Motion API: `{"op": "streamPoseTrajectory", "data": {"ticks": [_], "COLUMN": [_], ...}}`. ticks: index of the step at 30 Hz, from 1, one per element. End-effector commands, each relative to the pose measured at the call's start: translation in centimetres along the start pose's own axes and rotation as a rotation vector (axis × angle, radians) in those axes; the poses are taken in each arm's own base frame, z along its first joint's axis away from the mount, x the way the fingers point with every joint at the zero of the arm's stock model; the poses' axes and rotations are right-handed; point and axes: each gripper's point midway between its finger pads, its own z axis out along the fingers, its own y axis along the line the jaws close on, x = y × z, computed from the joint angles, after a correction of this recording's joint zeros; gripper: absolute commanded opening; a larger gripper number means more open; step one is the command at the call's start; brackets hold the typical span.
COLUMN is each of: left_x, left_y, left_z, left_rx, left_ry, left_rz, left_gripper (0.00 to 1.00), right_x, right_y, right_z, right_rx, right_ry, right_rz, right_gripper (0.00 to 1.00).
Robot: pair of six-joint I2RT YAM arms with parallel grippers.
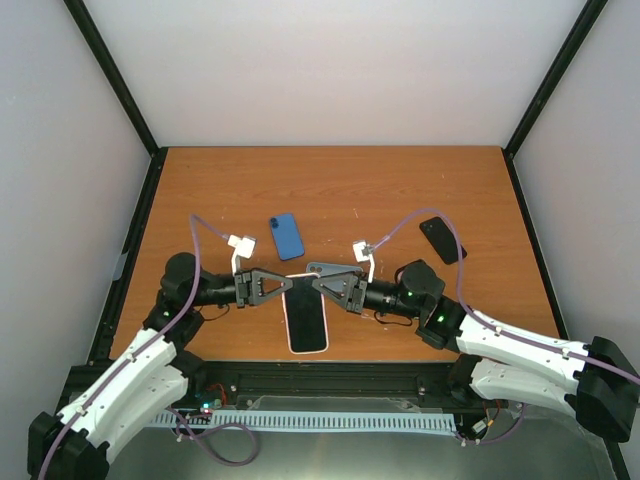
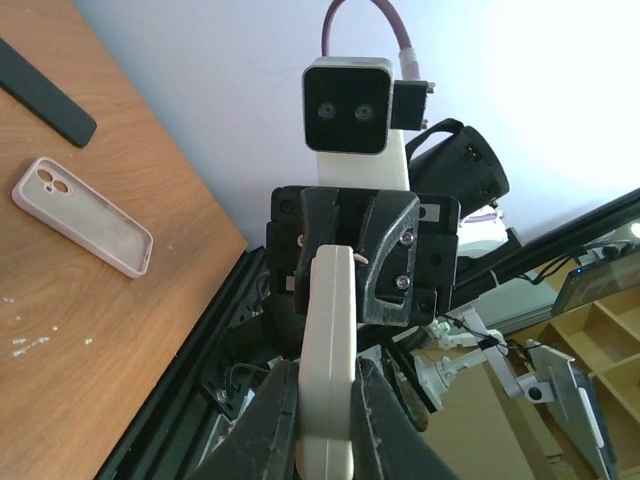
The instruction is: Put the phone into the phone case
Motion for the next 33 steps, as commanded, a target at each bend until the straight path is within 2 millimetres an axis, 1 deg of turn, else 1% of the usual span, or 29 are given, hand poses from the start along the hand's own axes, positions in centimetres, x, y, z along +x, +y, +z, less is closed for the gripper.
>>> {"op": "streamPoseTrajectory", "data": {"ticks": [1,4,5,6,9,11,14,17,19,20,22,25,27,28,30,31,33], "left_x": [-0.9,-1.4,-1.5,-1.7,-2.1,-2.4,-2.5,-2.7,-2.9,-3.0,-3.1,-3.3,-3.4,-3.4,-3.4,-3.3,-3.4], "left_y": [-0.6,0.4,0.5,0.4,0.2,0.4,0.4,0.6,1.0,1.2,1.5,2.2,2.4,2.4,2.4,2.5,2.6], "left_z": [0.2,0.2,0.2,0.2,0.1,0.1,0.1,0.1,0.1,0.1,0.1,0.0,-0.1,-0.1,-0.1,-0.1,-0.1], "left_rx": [-0.008,-0.084,-0.095,-0.097,-0.095,-0.095,-0.075,-0.074,-0.089,-0.099,-0.116,-0.15,-0.159,-0.161,-0.165,-0.169,-0.179], "left_ry": [-0.006,-0.016,-0.02,-0.023,-0.05,-0.075,-0.098,-0.111,-0.121,-0.126,-0.131,-0.149,-0.154,-0.154,-0.152,-0.15,-0.151], "left_rz": [0.042,0.041,0.045,0.045,0.036,0.021,0.001,-0.008,-0.01,-0.01,-0.014,-0.025,-0.029,-0.029,-0.032,-0.033,-0.038], "left_gripper": [0.01,0.0,0.0,0.0,0.0,0.0,0.0,0.0,0.0,0.0,0.0,0.0,0.02,0.03,0.1,0.16,0.33], "right_x": [-0.7,-0.5,-0.4,-0.2,0.3,0.8,2.1,3.2,3.7,3.8,3.9,3.7,3.6,3.6,3.5,3.5,3.4], "right_y": [1.6,0.9,0.6,0.4,-0.3,-0.8,-1.8,-2.6,-3.1,-3.2,-3.2,-3.3,-3.5,-3.5,-3.5,-3.5,-3.5], "right_z": [-0.5,-0.5,-0.5,-0.4,-0.4,-0.5,-0.5,-0.5,-0.7,-0.8,-1.2,-1.5,-1.8,-1.9,-2.0,-1.9,-1.9], "right_rx": [-0.061,-0.032,-0.02,-0.01,0.013,0.024,0.036,0.035,0.035,0.035,0.037,0.054,0.076,0.084,0.088,0.09,0.093], "right_ry": [-0.034,-0.029,-0.025,-0.018,0.001,0.015,0.055,0.081,0.085,0.084,0.078,0.07,0.065,0.063,0.059,0.06,0.059], "right_rz": [-0.017,-0.001,0.005,0.011,0.026,0.035,0.053,0.076,0.087,0.088,0.083,0.066,0.055,0.052,0.047,0.047,0.045], "right_gripper": [0.06,0.09,0.12,0.15,0.31,0.38,0.41,0.39,0.34,0.3,0.19,0.08,0.03,0.03,0.03,0.03,0.03]}}
